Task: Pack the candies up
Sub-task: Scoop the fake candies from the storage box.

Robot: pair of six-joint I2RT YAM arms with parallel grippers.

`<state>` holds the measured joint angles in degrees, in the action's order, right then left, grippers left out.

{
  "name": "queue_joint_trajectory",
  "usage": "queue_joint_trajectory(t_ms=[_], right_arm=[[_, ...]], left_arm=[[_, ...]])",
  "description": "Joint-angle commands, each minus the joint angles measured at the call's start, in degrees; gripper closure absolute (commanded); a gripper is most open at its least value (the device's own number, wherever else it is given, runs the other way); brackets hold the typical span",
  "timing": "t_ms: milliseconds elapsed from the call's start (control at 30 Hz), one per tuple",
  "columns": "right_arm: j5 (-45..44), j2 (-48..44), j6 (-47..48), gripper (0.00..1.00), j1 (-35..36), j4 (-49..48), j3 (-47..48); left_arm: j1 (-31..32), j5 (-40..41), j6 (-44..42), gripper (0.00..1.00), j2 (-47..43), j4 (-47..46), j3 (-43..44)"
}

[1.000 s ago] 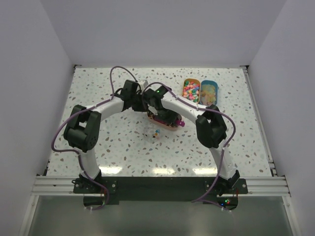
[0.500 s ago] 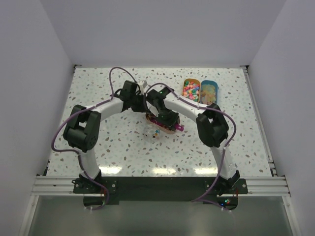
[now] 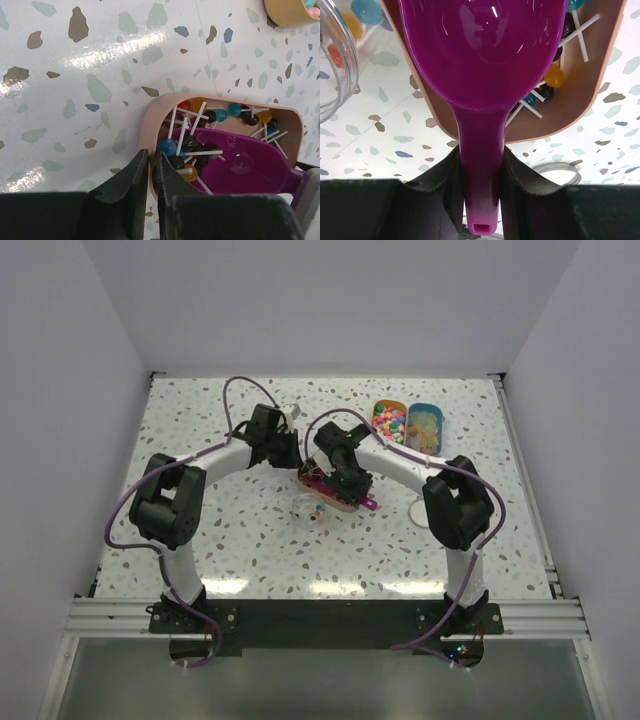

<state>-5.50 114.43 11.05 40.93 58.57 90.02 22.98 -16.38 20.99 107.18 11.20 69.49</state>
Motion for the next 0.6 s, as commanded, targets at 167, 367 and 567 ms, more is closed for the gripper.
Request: queue_joint_trajectory(t_ms=[167,367,567], right_arm=[[-0.92,-3.59,1.43,1.0,-1.73,-11.45,-7.74],[-1.18,-6.59,1.61,1.0,-2.08,-11.54,-10.91],[-1.1,-9.14,1.78,1.0,-2.17,-11.02,-12.23]], left_arm=[[0.84,2.58,-0.43,0.82,-2.94,-0.22,1.08],[0.84,3.02,-0.6,0.81,-3.11,-0.04,1.17],[0.84,4.16,-0.87,0.81,-3.03,0.4,1.26]])
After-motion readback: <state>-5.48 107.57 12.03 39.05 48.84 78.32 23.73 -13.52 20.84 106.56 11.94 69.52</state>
